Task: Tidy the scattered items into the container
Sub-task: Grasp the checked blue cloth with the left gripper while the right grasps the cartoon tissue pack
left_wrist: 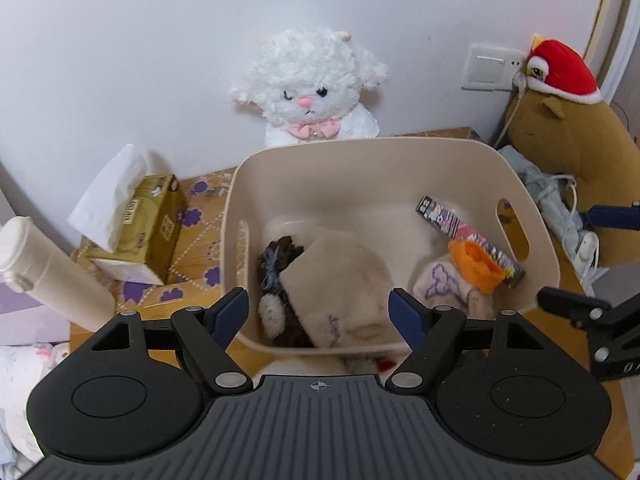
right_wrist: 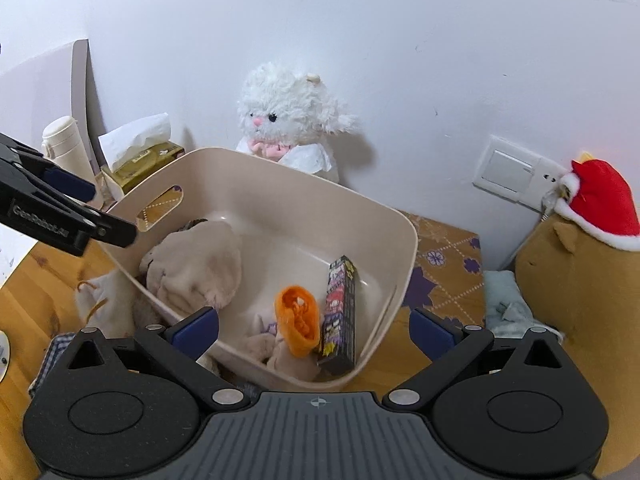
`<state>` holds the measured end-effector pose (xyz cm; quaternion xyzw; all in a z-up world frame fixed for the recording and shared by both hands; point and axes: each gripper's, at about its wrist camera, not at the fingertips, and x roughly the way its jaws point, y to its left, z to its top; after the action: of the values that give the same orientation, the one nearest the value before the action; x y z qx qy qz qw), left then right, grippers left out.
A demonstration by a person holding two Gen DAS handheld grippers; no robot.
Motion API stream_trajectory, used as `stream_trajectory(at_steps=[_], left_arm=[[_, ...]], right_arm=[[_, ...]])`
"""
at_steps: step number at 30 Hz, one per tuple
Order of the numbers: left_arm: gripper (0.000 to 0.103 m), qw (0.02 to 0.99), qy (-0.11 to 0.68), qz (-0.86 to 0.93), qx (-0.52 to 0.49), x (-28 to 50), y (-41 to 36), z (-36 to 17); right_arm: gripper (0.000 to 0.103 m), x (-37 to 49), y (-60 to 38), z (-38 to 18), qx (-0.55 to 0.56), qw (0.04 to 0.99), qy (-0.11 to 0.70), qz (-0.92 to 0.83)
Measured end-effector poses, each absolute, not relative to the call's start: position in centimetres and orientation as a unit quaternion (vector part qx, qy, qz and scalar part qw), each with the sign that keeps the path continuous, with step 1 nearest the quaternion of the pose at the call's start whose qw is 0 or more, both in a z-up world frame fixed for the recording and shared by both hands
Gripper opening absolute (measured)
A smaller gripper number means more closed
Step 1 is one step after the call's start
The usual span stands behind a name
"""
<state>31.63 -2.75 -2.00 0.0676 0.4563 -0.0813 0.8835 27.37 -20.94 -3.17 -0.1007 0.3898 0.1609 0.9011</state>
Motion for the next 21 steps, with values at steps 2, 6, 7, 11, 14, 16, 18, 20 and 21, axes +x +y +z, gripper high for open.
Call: stream_trajectory(at_steps=[2, 6, 7, 11, 14, 16, 18, 20, 21], left_arm=[[0.078, 0.884, 0.454, -0.081, 0.075, 30.7, -2.2, -1.7], [0.081, 0.883, 0.458, -0.071, 0.068, 28.6, -0.6, -1.6], [0.082, 0.883, 0.46, -0.067, 0.063, 28.1, -0.2, -1.7], [0.082, 0.88, 0.469, -0.059, 0.047, 25.6, 1.5, -2.8], [0.082, 0.875, 0.479, -0.056, 0.039, 23.7, 2.3, -4.0], [0.082, 0.869, 0.49, -0.06, 0.034, 22.6, 2.5, -4.7], [0.082, 0.863, 0.499, -0.064, 0.034, 21.9, 2.6, -5.3], [0.082, 0.86, 0.506, -0.064, 0.034, 21.3, 2.6, -5.9], [0.082, 0.857, 0.511, -0.066, 0.033, 20.9, 2.6, -6.2]], right_arm=[[0.103, 26.3, -21.2, -3.3, -0.098, 0.901, 0.389, 0.162], [0.103, 24.2, -21.7, -4.1, -0.103, 0.898, 0.396, 0.16], [0.103, 23.7, -21.7, -4.2, -0.107, 0.898, 0.397, 0.159], [0.103, 22.0, -21.8, -5.3, -0.124, 0.894, 0.404, 0.152], [0.103, 21.1, -22.0, -6.1, -0.114, 0.891, 0.412, 0.155], [0.103, 20.4, -22.0, -6.6, -0.114, 0.888, 0.418, 0.156], [0.103, 19.8, -21.9, -7.3, -0.117, 0.885, 0.423, 0.156], [0.103, 19.3, -22.0, -8.2, -0.116, 0.882, 0.431, 0.153], [0.103, 19.1, -22.1, -8.6, -0.113, 0.879, 0.437, 0.153]])
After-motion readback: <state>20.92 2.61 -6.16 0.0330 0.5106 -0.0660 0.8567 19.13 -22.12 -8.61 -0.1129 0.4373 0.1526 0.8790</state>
